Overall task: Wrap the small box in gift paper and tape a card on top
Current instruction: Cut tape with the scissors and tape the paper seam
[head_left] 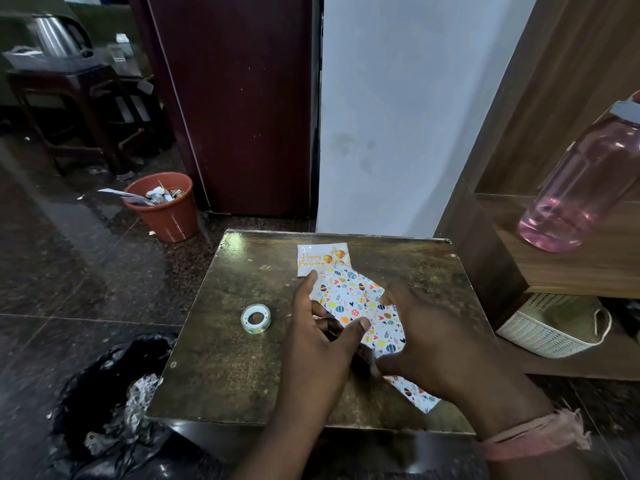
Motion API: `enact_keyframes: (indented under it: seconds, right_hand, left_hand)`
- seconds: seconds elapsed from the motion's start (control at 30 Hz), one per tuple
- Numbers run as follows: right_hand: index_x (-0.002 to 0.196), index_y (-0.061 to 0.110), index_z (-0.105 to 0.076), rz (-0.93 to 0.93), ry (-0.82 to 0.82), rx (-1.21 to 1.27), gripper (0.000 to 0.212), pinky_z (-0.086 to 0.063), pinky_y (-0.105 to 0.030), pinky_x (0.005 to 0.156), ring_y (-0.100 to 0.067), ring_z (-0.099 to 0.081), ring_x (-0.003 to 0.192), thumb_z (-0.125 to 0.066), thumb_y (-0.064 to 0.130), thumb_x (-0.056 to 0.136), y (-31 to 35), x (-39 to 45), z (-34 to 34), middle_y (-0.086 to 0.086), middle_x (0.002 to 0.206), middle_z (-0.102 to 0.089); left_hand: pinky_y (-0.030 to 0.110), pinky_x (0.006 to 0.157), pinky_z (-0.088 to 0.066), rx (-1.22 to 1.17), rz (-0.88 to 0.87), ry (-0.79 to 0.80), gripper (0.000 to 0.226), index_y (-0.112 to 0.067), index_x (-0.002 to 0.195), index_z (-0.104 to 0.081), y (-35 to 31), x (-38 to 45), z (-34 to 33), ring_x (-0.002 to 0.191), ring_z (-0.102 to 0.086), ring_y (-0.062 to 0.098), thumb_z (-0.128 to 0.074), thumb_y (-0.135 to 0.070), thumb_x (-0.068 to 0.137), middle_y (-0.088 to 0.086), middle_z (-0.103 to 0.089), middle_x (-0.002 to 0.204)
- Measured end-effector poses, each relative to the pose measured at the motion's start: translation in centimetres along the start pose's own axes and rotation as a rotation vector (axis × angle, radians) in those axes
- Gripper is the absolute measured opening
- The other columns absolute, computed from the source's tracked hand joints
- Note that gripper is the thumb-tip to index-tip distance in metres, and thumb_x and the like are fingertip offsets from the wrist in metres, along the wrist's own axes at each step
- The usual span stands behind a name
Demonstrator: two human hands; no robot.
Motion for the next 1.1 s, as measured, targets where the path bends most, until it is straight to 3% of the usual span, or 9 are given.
enact_keyframes:
  seconds: [0.13, 0.2, 0.3, 0.37, 0.43, 0.57, 0.7, 0.87, 1.1]
  right_hand:
    - [0.129, 0.034, -0.036, 0.01, -0.073, -0.027, 0.064, -0.05, -0.035, 0.087, -0.022, -0.059, 0.107, -0.074, 0.048, 0.081, 0.6, 0.0, 0.2, 0.003, 0.125, -0.057]
    - [0.129, 0.036, -0.039, 0.012, -0.075, 0.023, 0.06, -0.046, -0.027, 0.072, -0.014, -0.059, 0.094, -0.072, 0.045, 0.081, 0.6, -0.2, 0.6, 0.009, 0.116, -0.057]
    - [0.128, 0.041, -0.047, -0.01, -0.064, 0.166, 0.054, -0.034, -0.021, 0.055, -0.002, -0.054, 0.068, -0.074, 0.041, 0.08, -0.4, -0.3, 0.9, 0.016, 0.096, -0.058]
    - [0.124, 0.045, -0.051, -0.015, -0.064, 0.258, 0.048, -0.043, -0.026, 0.06, -0.002, -0.06, 0.069, -0.075, 0.041, 0.082, -1.0, -0.3, 1.0, 0.015, 0.098, -0.063]
    - [0.119, 0.046, -0.054, -0.015, -0.065, 0.388, 0.041, -0.055, -0.031, 0.075, -0.002, -0.068, 0.082, -0.076, 0.041, 0.084, -1.5, -0.1, 1.2, 0.016, 0.106, -0.068]
    - [0.116, 0.036, -0.063, 0.028, -0.062, 0.784, 0.032, -0.06, -0.038, 0.089, -0.003, -0.071, 0.1, -0.077, 0.026, 0.089, -1.1, 0.1, 1.6, 0.014, 0.115, -0.072]
    - [0.114, 0.027, -0.066, 0.021, -0.058, 1.024, 0.023, -0.061, -0.032, 0.073, -0.017, -0.076, 0.095, -0.071, 0.018, 0.094, -0.3, 0.0, 1.9, 0.003, 0.113, -0.075]
    - [0.121, 0.026, -0.065, 0.056, 0.01, 1.016, 0.023, -0.059, -0.051, 0.091, -0.022, -0.075, 0.1, -0.065, 0.022, 0.099, 0.6, 0.1, 1.1, 0.0, 0.113, -0.076]
    - [0.115, 0.026, -0.069, 0.118, -0.014, 0.94, 0.017, -0.06, -0.05, 0.089, -0.018, -0.076, 0.096, -0.065, 0.02, 0.099, 1.5, -0.1, 1.3, 0.005, 0.106, -0.078]
  left_hand:
    - [0.046, 0.084, -0.061, -0.102, 0.024, -0.031, 0.066, -0.055, 0.128, -0.05, 0.3, 0.2, 0.1, 0.082, -0.067, 0.017, -0.082, -0.019, 0.084, -0.008, -0.056, 0.099]
    - [0.04, 0.086, -0.06, -0.122, 0.006, -0.044, 0.061, -0.045, 0.133, -0.052, -0.2, 0.1, 0.4, 0.086, -0.066, 0.012, -0.076, -0.009, 0.091, -0.003, -0.055, 0.105]
    - [0.012, 0.082, -0.048, -0.049, -0.036, -0.093, 0.055, -0.033, 0.136, -0.053, -1.2, 0.1, 1.1, 0.085, -0.06, -0.009, -0.074, -0.011, 0.091, -0.002, -0.058, 0.111]
    - [0.004, 0.077, -0.044, -0.038, -0.031, -0.112, 0.054, -0.034, 0.136, -0.052, -1.4, 0.2, 1.3, 0.09, -0.059, -0.012, -0.076, -0.018, 0.09, -0.003, -0.059, 0.117]
    - [0.007, 0.08, -0.045, -0.073, 0.016, -0.115, 0.061, -0.036, 0.138, -0.048, -1.1, 0.3, 1.4, 0.099, -0.06, -0.011, -0.079, -0.024, 0.087, -0.005, -0.06, 0.124]
    - [0.039, 0.105, -0.051, -0.254, 0.163, -0.032, 0.101, -0.034, 0.148, -0.042, -0.2, 0.3, 0.6, 0.119, -0.066, 0.009, -0.096, -0.047, 0.064, -0.001, -0.063, 0.134]
    - [0.05, 0.109, -0.048, -0.454, 0.221, 0.196, 0.066, -0.017, 0.139, -0.055, -0.6, -0.2, -1.5, 0.124, -0.066, 0.03, -0.084, -0.026, 0.081, 0.011, -0.07, 0.133]
    - [0.042, 0.093, -0.059, -0.558, 0.33, 0.284, 0.059, -0.014, 0.136, -0.058, -0.9, -1.2, -2.3, 0.116, -0.071, 0.026, -0.077, -0.023, 0.082, 0.011, -0.073, 0.127]
    - [0.048, 0.101, -0.056, -0.622, 0.326, 0.329, 0.065, -0.013, 0.143, -0.051, -1.3, -1.1, -2.2, 0.125, -0.066, 0.029, -0.075, -0.016, 0.084, 0.013, -0.069, 0.134]
Point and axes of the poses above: each hand's wrist, its own x-axis towards the middle knuckle, its own z-axis out of the back of the hand, y = z × x, the point moved 7 cm from there along x, towards the middle knuckle
